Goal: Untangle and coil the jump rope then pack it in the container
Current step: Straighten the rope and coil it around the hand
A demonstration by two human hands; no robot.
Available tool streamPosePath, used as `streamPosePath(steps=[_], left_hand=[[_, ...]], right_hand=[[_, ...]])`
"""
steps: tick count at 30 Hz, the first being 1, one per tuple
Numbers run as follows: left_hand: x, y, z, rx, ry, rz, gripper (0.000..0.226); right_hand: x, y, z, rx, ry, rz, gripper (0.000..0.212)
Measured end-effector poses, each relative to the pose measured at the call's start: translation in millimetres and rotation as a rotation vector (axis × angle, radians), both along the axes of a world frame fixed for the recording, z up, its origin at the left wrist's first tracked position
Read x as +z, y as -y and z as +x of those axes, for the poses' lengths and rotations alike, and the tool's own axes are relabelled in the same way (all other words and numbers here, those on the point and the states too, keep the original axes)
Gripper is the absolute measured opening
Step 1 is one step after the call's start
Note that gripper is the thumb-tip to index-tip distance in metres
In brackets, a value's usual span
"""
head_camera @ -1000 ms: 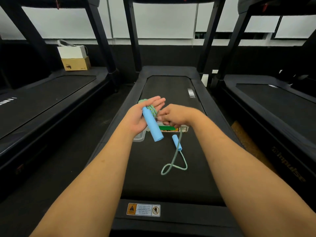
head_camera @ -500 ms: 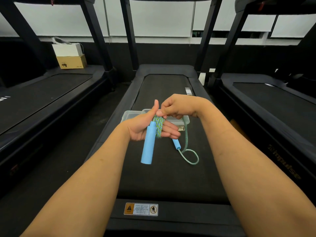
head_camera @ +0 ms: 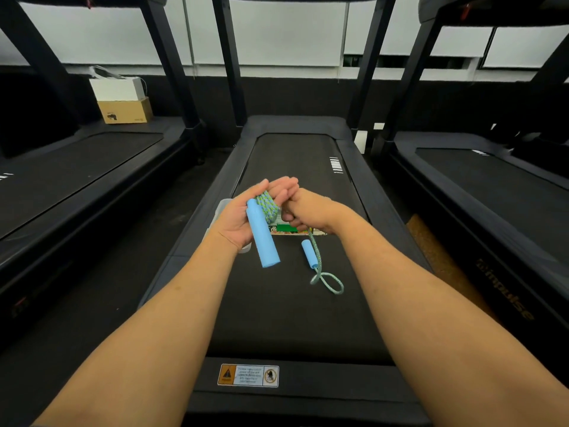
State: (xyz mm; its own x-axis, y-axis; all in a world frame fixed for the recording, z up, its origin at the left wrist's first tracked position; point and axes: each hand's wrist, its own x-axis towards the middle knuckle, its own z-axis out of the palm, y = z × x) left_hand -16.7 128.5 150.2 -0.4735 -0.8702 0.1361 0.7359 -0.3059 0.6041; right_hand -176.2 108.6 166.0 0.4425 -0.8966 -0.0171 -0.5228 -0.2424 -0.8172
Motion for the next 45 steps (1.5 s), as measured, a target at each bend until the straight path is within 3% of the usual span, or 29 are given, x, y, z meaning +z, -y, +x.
streamPosePath(steps=[4,7,9,13,18,24,27,35,42,45], left_hand=[[-0.3,11.3,5.3,0.079,-0.049,-0.005,0.043],[-3.3,16.2,9.9,0.154,0.191,-0.004,0.042],[-4.6,14.8,12.0,0.188,0.384,-0.026,0.041],[-5.5,10.4,18.1,0.125,0.685,-0.082,0.035],[-1.3,2.1,15.8,-0.004,0.815,-0.100,0.033],[16.7,-16.1,2.3,-0.276,0.869,-0.128,0.105],[19.3,-18.8,0.6,-0.314,0.746,-0.103,0.109],[21.6,-18.9,-5.3,-0.164,0.299,-0.047,0.080],[19.0,-11.8,-4.8,-0.011,-0.020,0.012,0.097],[19.6,-7.2,-0.2,0.040,-0.023,0.036,0.099]], right_hand=[[-3.7,-5.0,10.3,0.069,-0.365,-0.196,0.027],[-3.5,-6.3,19.6,0.084,-0.481,-0.167,0.016],[5.6,-7.3,20.7,0.081,-0.508,-0.060,0.012],[31.5,-15.3,21.0,0.211,-0.604,0.062,0.024],[50.5,-19.8,9.0,0.234,-0.556,0.099,0.025],[59.2,-18.3,-14.9,0.188,-0.324,0.019,0.032],[57.7,-16.3,-22.3,0.192,-0.139,0.040,0.031],[27.3,-7.3,-19.3,0.054,0.307,-0.048,0.035],[6.5,-2.2,1.4,-0.125,-0.099,-0.218,0.030],[6.5,-4.3,2.8,-0.108,-0.210,-0.236,0.021]])
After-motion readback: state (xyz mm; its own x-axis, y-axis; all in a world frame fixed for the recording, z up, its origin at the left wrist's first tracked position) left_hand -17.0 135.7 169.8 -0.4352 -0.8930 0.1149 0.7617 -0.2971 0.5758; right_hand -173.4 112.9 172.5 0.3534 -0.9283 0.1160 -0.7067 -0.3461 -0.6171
